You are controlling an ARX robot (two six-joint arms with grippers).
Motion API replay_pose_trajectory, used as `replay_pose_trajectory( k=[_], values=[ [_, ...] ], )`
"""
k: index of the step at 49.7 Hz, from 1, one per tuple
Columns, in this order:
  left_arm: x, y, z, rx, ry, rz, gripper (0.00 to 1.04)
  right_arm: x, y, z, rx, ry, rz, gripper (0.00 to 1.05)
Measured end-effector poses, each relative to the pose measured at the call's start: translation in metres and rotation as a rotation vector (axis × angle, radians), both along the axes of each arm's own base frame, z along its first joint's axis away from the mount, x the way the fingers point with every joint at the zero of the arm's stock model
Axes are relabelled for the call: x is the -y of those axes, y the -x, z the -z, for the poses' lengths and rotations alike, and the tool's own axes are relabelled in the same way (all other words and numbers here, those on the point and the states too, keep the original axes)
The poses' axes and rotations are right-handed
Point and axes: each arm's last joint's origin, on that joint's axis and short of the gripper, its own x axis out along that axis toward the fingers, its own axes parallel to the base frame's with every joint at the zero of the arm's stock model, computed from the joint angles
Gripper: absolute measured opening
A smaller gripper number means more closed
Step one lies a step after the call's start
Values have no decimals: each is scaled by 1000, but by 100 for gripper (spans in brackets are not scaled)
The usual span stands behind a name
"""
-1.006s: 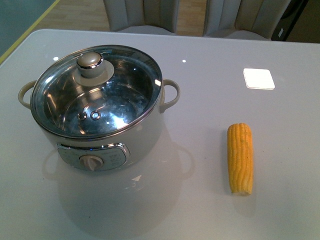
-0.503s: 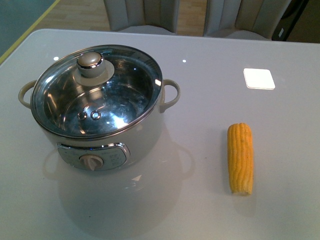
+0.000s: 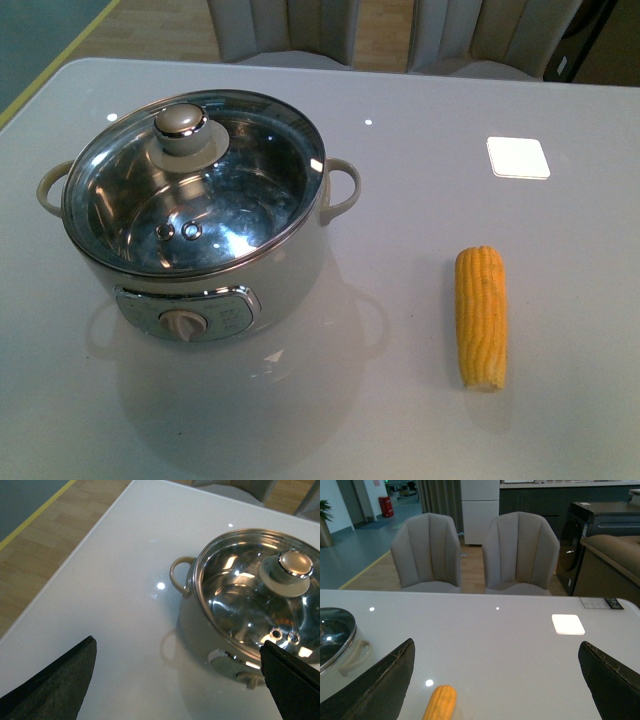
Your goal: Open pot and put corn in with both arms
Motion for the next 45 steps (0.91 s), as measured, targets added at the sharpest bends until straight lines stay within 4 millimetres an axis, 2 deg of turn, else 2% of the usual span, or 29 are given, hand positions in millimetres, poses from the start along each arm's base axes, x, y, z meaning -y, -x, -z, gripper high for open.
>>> replay_pose_trajectory(
  k=[10,20,30,45],
  values=[
    [19,-41,-4,81,-6,47,98,0,0,0,0,0,0,96],
    [42,-87,6,193,-8,112,98,0,0,0,0,0,0,96],
    [60,-124,35,218,-31,204,98,0,0,0,0,0,0,96],
    [76,-151,70,221,-69,287,98,0,0,0,0,0,0,96]
  ],
)
